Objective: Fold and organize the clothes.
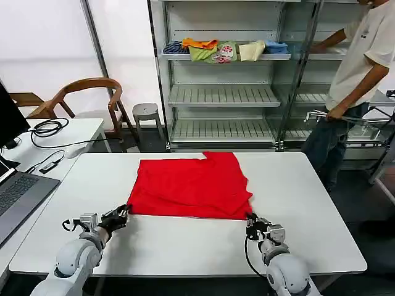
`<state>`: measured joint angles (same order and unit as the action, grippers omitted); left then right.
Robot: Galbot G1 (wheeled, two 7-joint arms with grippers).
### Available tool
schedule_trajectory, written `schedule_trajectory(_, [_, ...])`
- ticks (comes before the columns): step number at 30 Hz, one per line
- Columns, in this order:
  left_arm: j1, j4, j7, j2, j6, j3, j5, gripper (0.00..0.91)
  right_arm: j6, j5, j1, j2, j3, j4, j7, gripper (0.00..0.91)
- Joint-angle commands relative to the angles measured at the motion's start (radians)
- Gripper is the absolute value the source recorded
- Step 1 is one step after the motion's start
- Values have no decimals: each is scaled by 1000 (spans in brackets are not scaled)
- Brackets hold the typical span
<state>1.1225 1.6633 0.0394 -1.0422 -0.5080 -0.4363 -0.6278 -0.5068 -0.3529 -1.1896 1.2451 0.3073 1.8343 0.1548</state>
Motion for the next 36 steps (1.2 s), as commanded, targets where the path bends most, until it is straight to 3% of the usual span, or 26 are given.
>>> schedule_trajectory(1, [21, 35, -6, 4, -7, -11, 5, 20, -3, -6, -4, -1, 3, 8, 0, 0])
schedule_trajectory(19, [400, 358, -2, -12, 20, -156, -7, 20, 69, 89, -331, -30, 73, 252, -42, 0])
schedule_trajectory(36, [539, 455, -14, -43, 31, -230, 18, 20, 127, 132, -470, -69, 100, 339, -57, 0])
